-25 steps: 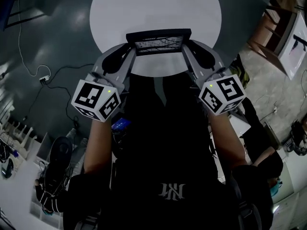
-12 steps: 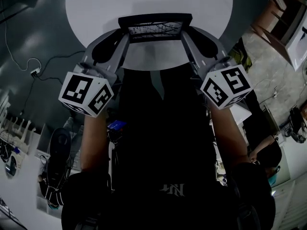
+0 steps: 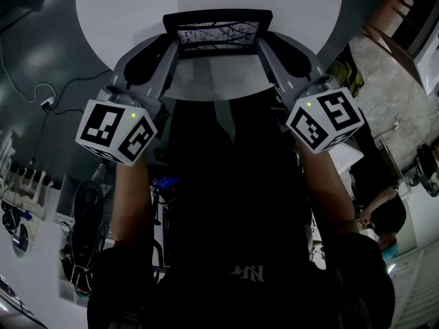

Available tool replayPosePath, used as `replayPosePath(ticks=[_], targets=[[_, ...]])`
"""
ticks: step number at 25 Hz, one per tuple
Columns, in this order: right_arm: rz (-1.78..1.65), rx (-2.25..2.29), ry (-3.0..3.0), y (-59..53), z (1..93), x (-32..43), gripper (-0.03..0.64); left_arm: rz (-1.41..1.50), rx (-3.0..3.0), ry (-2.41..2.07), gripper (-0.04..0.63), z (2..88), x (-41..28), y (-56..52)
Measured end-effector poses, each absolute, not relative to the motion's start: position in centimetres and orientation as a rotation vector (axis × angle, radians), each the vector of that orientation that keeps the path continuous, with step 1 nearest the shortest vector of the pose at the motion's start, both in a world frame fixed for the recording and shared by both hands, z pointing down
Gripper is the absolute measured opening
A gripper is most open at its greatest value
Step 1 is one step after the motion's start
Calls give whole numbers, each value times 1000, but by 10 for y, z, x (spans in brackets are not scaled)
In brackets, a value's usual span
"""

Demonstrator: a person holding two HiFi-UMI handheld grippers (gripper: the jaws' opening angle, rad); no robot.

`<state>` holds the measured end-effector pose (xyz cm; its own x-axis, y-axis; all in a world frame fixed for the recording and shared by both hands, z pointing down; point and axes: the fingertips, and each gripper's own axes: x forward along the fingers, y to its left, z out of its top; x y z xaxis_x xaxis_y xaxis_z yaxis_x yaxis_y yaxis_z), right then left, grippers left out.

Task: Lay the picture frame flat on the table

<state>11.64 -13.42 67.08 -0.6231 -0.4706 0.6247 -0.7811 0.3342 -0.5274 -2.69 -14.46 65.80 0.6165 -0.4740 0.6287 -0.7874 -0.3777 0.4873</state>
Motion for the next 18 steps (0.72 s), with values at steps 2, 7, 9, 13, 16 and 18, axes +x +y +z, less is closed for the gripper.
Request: replayPosePath(ticks=[2,7,9,13,16,18], targets=[[1189,1110,-2244,-134,673,115,49,502,2033,-987,54,660,-28,-143],[1175,1110,-2234,-132,684,114,51,518,2032,-987,55,671,-29,-141],[1152,1111,-2229,-133,684,117,54,538,2044,-988,58,672,-25,-140],[1098,1110,-2223,-135,680,116,55,562,2060,-992,60,669,-24,-142],[1099,1110,-2215,-132,684,116,55,571,2066,-990,61,674,-25,-139],[1095,1112,-2211,-133,688,116,55,571,2059,-988,61,679,-25,-140]])
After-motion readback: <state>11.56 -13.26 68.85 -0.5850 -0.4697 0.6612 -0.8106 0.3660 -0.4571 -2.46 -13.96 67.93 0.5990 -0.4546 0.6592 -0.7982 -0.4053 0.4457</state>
